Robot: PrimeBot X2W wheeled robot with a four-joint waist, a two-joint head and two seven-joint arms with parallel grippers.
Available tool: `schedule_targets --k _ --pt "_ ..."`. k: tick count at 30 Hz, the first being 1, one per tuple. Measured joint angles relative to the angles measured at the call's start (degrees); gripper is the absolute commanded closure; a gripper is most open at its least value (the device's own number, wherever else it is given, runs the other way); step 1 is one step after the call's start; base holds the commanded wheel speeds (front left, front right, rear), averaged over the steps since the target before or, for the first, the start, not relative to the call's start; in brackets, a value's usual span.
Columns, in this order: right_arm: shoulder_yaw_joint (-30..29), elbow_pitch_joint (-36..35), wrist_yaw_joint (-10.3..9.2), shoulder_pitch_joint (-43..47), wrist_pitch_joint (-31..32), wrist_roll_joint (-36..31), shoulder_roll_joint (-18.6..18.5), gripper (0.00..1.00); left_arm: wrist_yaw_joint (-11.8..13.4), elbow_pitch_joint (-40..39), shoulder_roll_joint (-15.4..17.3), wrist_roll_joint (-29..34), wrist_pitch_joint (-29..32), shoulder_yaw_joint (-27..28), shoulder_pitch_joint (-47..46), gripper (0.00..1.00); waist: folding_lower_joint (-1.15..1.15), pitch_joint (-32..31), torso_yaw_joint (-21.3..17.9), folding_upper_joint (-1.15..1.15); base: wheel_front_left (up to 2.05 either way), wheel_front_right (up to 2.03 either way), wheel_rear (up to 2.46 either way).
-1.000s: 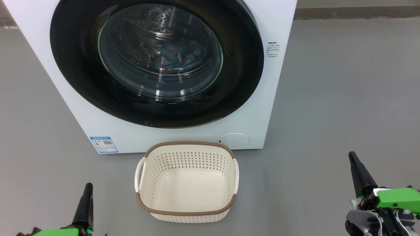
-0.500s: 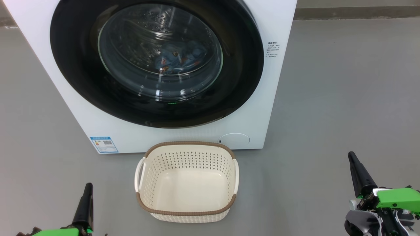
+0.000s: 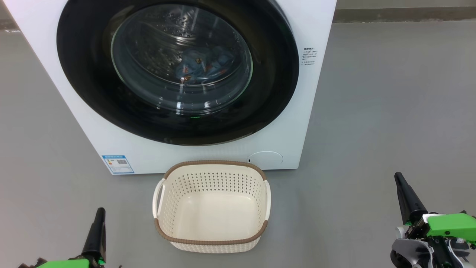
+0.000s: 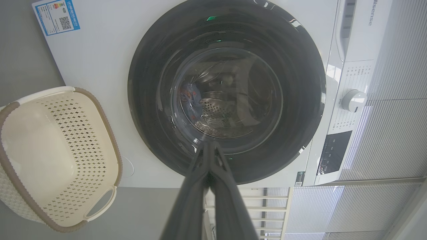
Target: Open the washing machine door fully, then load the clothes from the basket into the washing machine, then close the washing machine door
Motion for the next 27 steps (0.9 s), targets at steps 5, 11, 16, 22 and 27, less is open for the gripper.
schedule_targets --k 5,11,16,22,27 --pt "-0.01 0.00 0.00 0.00 0.00 -0.01 0.01 1.00 0.00 0.00 0.00 0.00 0.00 0.00 0.00 1.00 0.00 0.00 0.00 0.00 0.00 0.00 0.00" --pt "-0.04 0.00 0.00 0.00 0.00 0.00 0.03 1.00 0.00 0.00 0.00 0.00 0.00 0.00 0.00 1.00 0.00 0.00 0.00 0.00 0.00 0.00 0.00" --pt "-0.05 0.00 0.00 0.00 0.00 0.00 0.03 1.00 0.00 0.00 0.00 0.00 0.00 0.00 0.00 1.00 0.00 0.00 0.00 0.00 0.00 0.00 0.00" --pt "-0.07 0.00 0.00 0.00 0.01 0.00 0.04 1.00 0.00 0.00 0.00 -0.01 0.00 0.00 0.00 1.00 0.00 0.00 0.00 0.00 0.00 0.00 0.00" --pt "-0.09 0.00 0.00 0.00 0.01 -0.01 0.05 1.00 0.00 0.00 0.00 0.00 0.00 0.00 -0.01 1.00 0.00 0.00 0.00 0.00 0.00 0.00 0.00"
